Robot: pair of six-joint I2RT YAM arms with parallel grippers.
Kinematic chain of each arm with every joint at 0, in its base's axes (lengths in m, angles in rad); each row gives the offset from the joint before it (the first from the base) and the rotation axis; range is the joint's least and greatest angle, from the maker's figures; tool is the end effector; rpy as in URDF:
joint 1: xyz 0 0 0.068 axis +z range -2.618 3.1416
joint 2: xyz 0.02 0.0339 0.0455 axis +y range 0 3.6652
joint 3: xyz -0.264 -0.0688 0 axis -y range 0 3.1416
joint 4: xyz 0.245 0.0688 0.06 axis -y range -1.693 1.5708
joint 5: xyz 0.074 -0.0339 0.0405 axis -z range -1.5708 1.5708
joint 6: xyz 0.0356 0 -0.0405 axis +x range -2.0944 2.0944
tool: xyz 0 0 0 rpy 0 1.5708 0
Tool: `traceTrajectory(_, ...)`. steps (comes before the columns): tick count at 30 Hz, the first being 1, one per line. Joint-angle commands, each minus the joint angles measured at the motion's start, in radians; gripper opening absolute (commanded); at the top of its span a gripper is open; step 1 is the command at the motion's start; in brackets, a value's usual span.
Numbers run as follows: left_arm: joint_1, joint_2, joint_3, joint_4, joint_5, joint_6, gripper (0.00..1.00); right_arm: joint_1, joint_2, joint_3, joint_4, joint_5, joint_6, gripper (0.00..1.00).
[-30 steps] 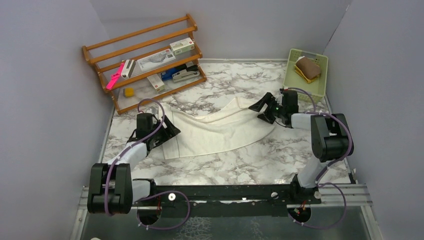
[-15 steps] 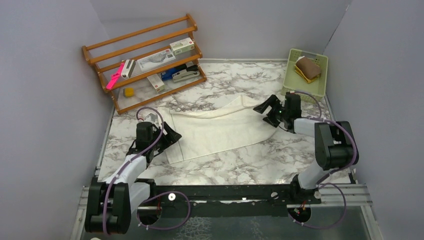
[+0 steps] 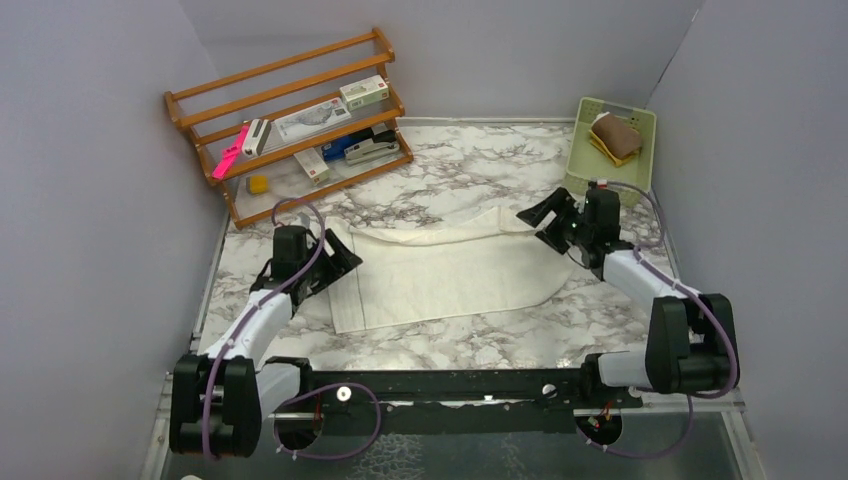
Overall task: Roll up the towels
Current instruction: Flatten out the towel at the center of the board.
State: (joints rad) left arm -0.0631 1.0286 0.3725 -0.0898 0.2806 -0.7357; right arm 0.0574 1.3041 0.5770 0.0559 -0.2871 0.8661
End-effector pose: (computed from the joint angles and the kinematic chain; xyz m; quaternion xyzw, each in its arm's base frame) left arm 0.1930 -0.0221 0.1643 -0.2464 0.8748 -0.2724 0.3159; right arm 0.2570 0.0249 0.1829 0.2935 0.8439 0.3070 0.3279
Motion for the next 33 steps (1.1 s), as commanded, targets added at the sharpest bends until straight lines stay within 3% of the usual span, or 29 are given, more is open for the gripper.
traceTrajectory(1, -0.004, 0.111, 0.176, -0.031, -0.028, 0.086, 0.78, 0.02, 0.136, 0.162, 0.023, -0.198, -0.066, 0.74)
traceTrajectory(6, -0.004, 0.259, 0.276, 0.007, 0.043, 0.087, 0.75, 0.103, 0.309, 0.365, -0.145, -0.228, -0.292, 0.38)
traceTrajectory(10, -0.006, 0.281, 0.306, 0.02, 0.076, 0.08, 0.66, 0.157, 0.327, 0.423, -0.259, -0.127, -0.399, 0.32)
traceTrajectory(12, -0.007, 0.268, 0.31, 0.017, 0.084, 0.088, 0.52, 0.18, 0.31, 0.426, -0.3, -0.078, -0.44, 0.27)
traceTrajectory(13, -0.008, 0.26, 0.31, 0.014, 0.094, 0.092, 0.38, 0.187, 0.304, 0.424, -0.315, -0.07, -0.459, 0.24)
traceTrajectory(15, -0.021, 0.25, 0.302, 0.012, 0.105, 0.098, 0.15, 0.202, 0.31, 0.426, -0.353, -0.058, -0.493, 0.04)
traceTrajectory(16, -0.033, 0.25, 0.297, 0.012, 0.101, 0.102, 0.04, 0.208, 0.321, 0.429, -0.374, -0.046, -0.505, 0.01)
traceTrajectory(17, -0.047, 0.253, 0.291, 0.01, 0.095, 0.105, 0.0, 0.211, 0.336, 0.427, -0.386, -0.037, -0.517, 0.01)
traceTrajectory(23, -0.103, 0.307, 0.227, 0.077, 0.049, 0.084, 0.0, 0.216, 0.462, 0.43, -0.363, 0.005, -0.526, 0.01)
traceTrajectory(33, -0.106, 0.503, 0.199, 0.157, -0.032, 0.134, 0.0, 0.182, 0.639, 0.598, -0.319, 0.101, -0.473, 0.01)
